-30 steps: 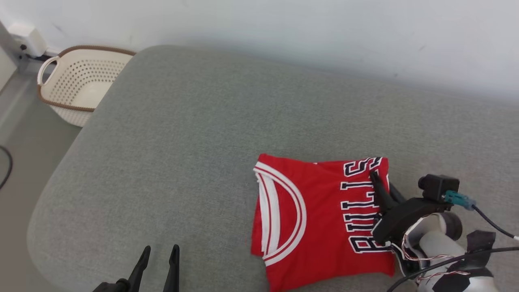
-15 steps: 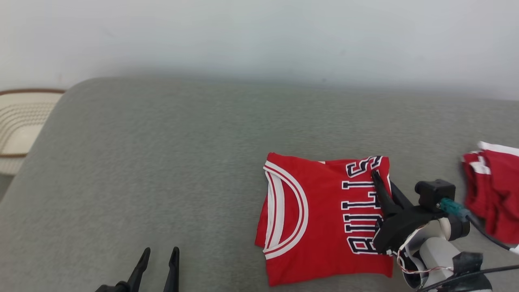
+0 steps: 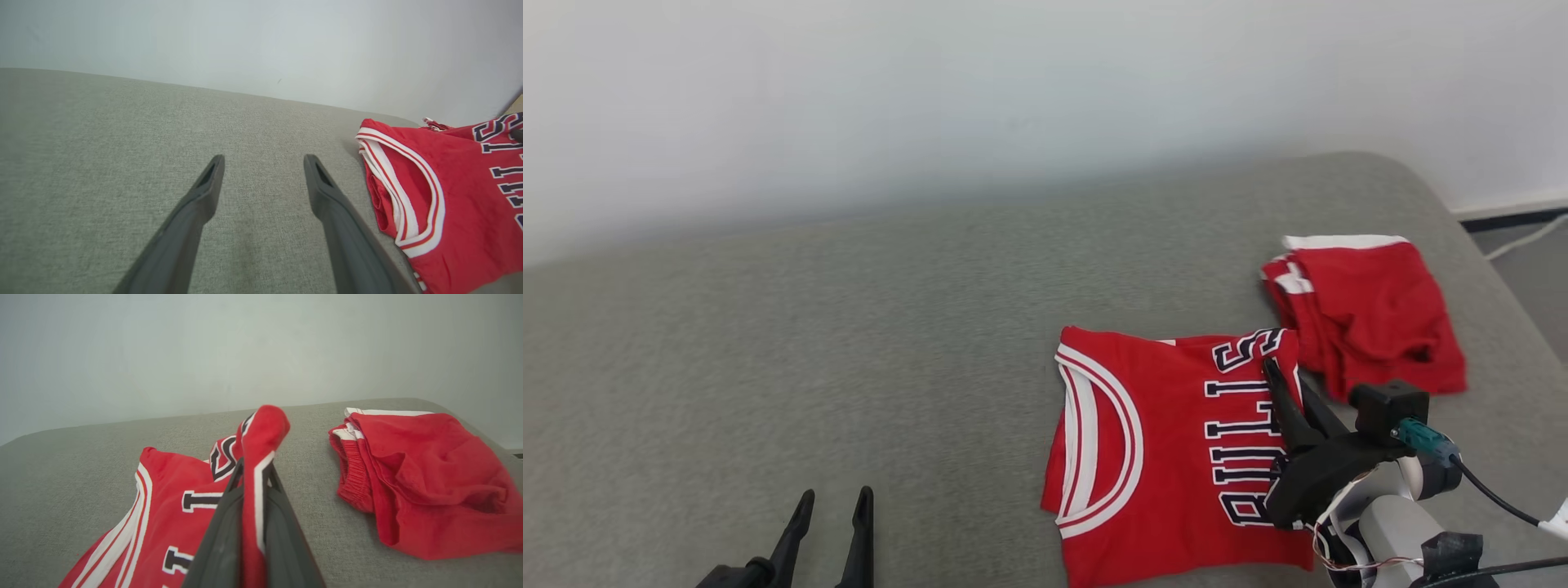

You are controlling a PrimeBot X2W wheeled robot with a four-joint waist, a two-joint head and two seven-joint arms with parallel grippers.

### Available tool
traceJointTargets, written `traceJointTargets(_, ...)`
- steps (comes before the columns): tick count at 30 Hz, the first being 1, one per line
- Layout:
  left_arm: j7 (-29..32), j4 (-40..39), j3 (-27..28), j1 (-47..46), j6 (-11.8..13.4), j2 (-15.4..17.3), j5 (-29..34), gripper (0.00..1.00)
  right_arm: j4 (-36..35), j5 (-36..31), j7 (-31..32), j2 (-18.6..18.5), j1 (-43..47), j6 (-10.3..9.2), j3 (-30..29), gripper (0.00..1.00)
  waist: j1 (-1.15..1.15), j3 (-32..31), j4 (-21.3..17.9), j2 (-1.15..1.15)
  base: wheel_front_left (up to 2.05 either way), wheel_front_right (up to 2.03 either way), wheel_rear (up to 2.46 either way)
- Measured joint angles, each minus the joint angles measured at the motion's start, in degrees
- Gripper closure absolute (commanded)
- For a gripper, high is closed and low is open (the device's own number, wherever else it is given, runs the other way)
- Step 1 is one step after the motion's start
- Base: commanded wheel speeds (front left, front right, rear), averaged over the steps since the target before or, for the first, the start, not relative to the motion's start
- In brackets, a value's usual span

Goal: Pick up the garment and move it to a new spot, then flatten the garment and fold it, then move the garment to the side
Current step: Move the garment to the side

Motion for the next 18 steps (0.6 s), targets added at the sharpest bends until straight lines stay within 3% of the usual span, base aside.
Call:
traceJointTargets(10, 0.0, -0.5, 0.2, -0.5, -0.2, 0.0, 0.2, 0.0, -0.5, 0.3, 0.0, 0.2, 0.7, 0.0, -0.8, 1.0, 0.0, 0.3, -8.1, 0.0, 0.0, 0.0, 0.0)
traceJointTargets(18, 0.0, -0.9, 0.3, -1.1, -0.8, 0.0, 0.8, 0.0, 0.6, -1.3, 0.0, -0.3, -1.7, 0.0, 1.2, 1.0, 0.0, 2.5, -9.8, 0.0, 0.0, 0.0, 0.0)
